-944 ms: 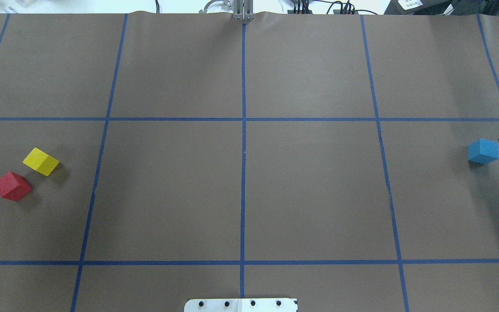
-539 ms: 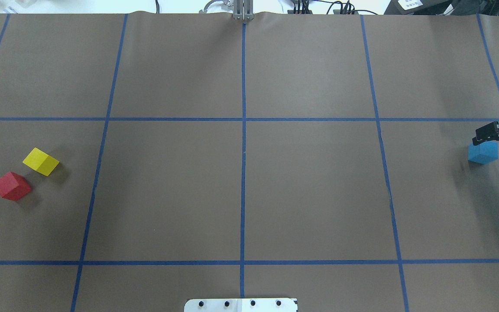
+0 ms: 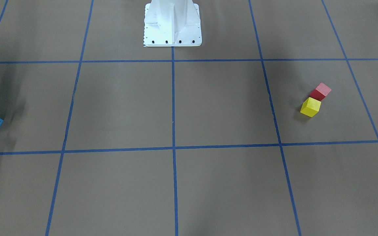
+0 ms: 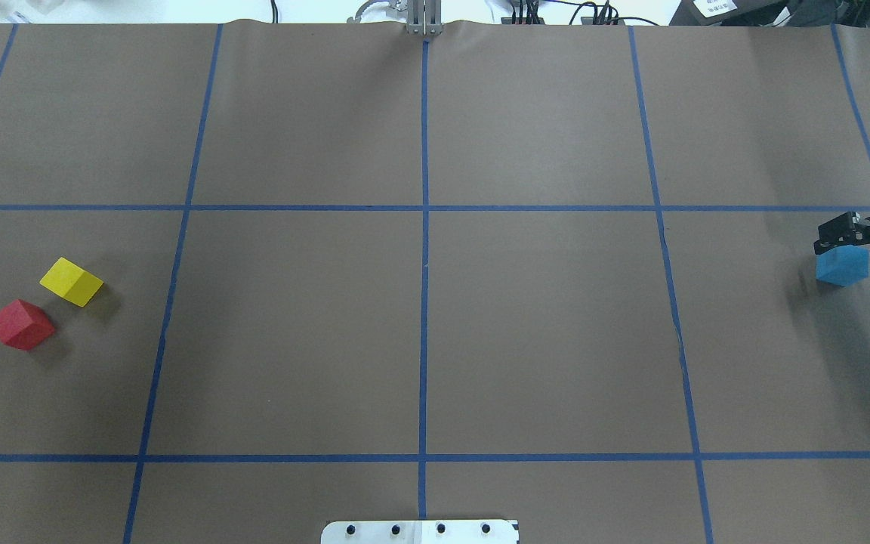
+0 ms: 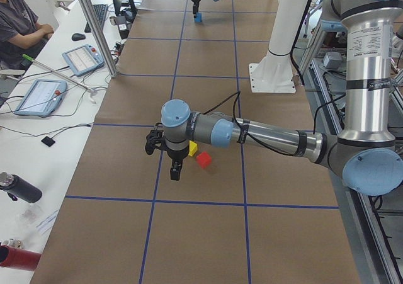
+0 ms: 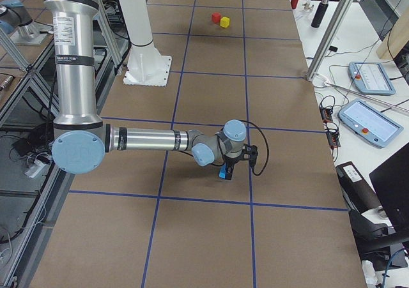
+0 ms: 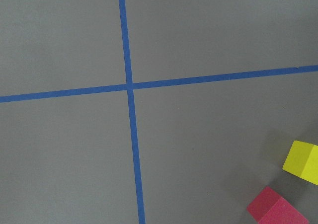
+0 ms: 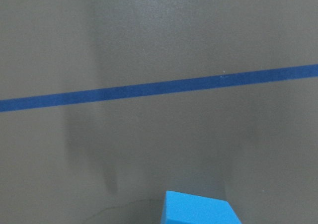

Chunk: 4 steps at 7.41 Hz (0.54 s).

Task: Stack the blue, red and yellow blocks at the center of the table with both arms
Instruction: 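Lower the right gripper onto the blue cube and close it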

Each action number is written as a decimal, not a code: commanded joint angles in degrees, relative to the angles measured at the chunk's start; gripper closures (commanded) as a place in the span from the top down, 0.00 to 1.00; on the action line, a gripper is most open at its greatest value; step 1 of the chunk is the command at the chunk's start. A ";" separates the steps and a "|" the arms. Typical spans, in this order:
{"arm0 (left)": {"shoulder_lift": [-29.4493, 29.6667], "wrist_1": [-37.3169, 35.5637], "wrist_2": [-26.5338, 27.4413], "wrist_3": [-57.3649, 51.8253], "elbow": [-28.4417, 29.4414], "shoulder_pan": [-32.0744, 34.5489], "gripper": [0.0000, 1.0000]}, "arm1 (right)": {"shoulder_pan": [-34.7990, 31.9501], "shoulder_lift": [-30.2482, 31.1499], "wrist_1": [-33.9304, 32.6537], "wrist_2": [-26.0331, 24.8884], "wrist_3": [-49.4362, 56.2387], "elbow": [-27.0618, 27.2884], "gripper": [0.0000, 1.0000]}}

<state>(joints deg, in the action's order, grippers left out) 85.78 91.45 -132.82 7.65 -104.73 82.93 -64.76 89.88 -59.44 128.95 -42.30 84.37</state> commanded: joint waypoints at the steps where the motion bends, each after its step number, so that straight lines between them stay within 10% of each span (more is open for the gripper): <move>1: 0.00 -0.04 0.01 0.09 -0.12 0.04 0.99 | 0.07 0.03 0.03 -0.01 -0.15 -0.70 0.80; 3: -0.09 -0.04 -0.07 0.09 -0.30 0.04 1.00 | 0.07 0.03 -0.06 0.07 -0.24 -1.31 0.00; 4: 0.00 0.05 -0.16 0.18 -0.48 0.04 0.99 | 0.07 0.03 -0.06 0.25 -0.24 -0.97 0.00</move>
<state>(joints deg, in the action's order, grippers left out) 85.75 91.43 -132.88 7.75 -105.03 82.97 -64.69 89.91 -59.49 129.03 -42.52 83.30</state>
